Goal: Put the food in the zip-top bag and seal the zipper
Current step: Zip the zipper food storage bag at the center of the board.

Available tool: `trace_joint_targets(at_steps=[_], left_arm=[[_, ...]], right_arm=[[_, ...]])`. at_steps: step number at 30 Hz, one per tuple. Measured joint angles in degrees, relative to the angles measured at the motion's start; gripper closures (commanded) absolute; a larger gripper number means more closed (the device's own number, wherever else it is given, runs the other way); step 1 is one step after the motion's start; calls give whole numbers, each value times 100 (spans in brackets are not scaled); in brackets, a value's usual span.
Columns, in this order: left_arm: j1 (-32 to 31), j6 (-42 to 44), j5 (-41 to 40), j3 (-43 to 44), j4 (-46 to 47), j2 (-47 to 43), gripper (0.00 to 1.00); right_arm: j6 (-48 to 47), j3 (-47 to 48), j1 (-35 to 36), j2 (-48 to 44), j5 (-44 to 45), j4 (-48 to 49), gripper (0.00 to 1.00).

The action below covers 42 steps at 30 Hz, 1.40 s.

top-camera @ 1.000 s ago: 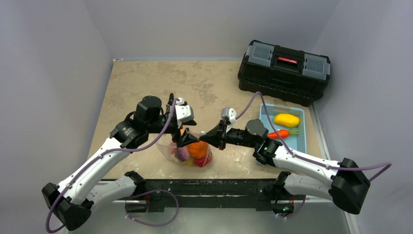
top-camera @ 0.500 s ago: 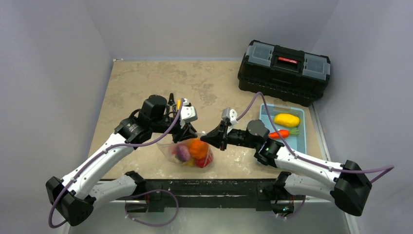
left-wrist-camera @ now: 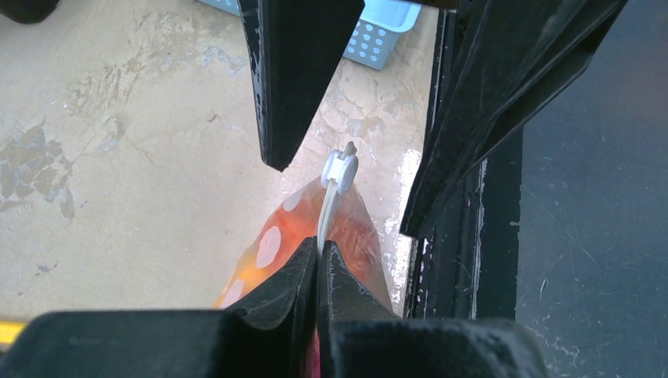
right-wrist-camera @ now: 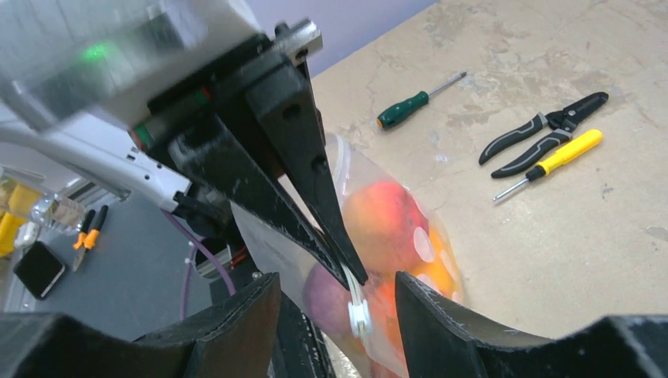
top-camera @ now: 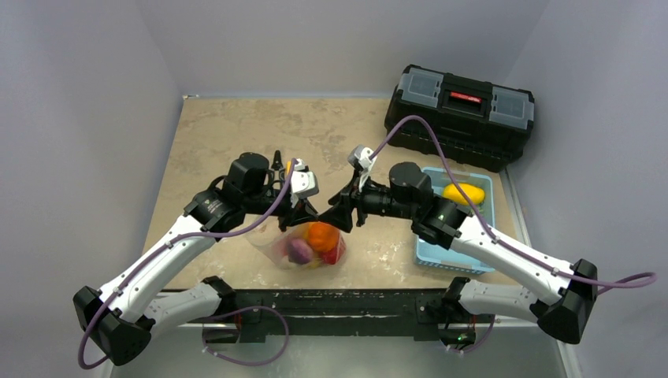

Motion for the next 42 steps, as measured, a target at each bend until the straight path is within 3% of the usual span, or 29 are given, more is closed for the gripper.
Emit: trace_joint_targets(at_steps=[4, 13, 21, 32, 37, 42], left_arm=[[-9, -2, 17, 4, 0, 0, 100], [-9, -4, 76, 4, -2, -2, 100], [-9, -9, 94, 4, -2, -2, 100], [-9, -17, 166, 7, -4, 0, 100], [-9, -39, 170, 15, -9, 0, 100], [-9, -98, 170, 37, -31, 0, 100]], right_arm=[[72, 680, -2, 249, 7, -732, 47], [-149, 1119, -35, 507, -68, -1698, 56], [-461, 1200, -35, 527, 0, -2181, 76], [-745, 1357, -33, 518, 11, -2251, 77], [-831, 1475, 15, 577, 20, -2304, 87], [-876, 1530, 142, 669, 55, -2369, 84]])
